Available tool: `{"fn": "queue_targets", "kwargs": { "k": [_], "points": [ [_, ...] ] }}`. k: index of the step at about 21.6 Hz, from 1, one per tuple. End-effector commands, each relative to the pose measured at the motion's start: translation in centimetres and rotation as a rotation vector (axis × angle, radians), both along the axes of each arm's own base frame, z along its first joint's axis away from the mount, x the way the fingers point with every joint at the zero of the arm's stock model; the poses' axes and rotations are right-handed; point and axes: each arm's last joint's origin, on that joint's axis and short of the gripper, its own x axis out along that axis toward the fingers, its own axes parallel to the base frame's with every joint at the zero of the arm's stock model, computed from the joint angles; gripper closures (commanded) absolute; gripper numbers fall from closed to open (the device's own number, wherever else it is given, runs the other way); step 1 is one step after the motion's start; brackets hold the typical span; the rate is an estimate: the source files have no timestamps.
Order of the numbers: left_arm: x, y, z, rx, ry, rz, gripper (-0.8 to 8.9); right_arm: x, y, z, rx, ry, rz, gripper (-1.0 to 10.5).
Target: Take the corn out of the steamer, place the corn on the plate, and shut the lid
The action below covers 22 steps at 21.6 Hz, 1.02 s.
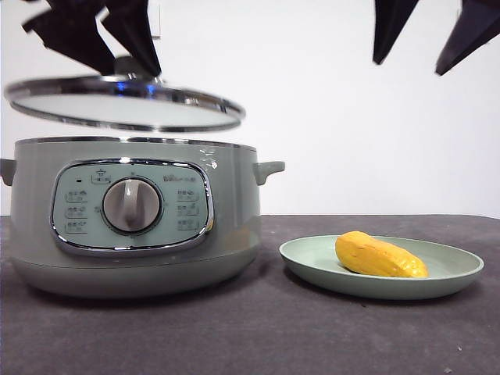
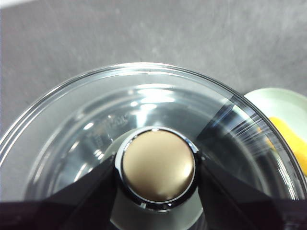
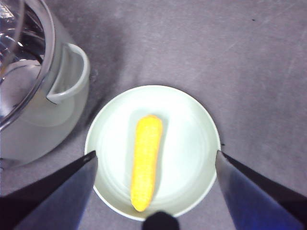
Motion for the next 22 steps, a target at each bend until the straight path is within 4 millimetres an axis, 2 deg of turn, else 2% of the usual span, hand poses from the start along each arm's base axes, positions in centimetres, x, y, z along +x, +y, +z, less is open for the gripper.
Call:
{"fn": "queue_targets", "kwargs": {
  "k": [1, 8, 16, 22],
  "points": [
    [0.7, -0.4, 0.1, -0.030, -0.019, 0.005, 8.22, -0.3, -0.7, 0.2, 0.002, 0.000, -0.031, 5.4],
    [1.1, -1.5, -1.3, -0.006, 0.046, -0.017, 8.22, -0.1, -2.0, 0.2, -0.005, 0.016, -0.085, 5.4],
    [0.5, -1.6, -1.8, 0.071, 0.087, 0.008, 8.23, -0.1, -2.1, 0.2, -0.007, 0.015, -0.085, 5.4],
    [0.6, -1.7, -1.8, 0.063, 0.078, 0.004, 8.11, -0.1, -2.1, 0.2, -0.008, 0.020, -0.084, 5.4]
  ]
}}
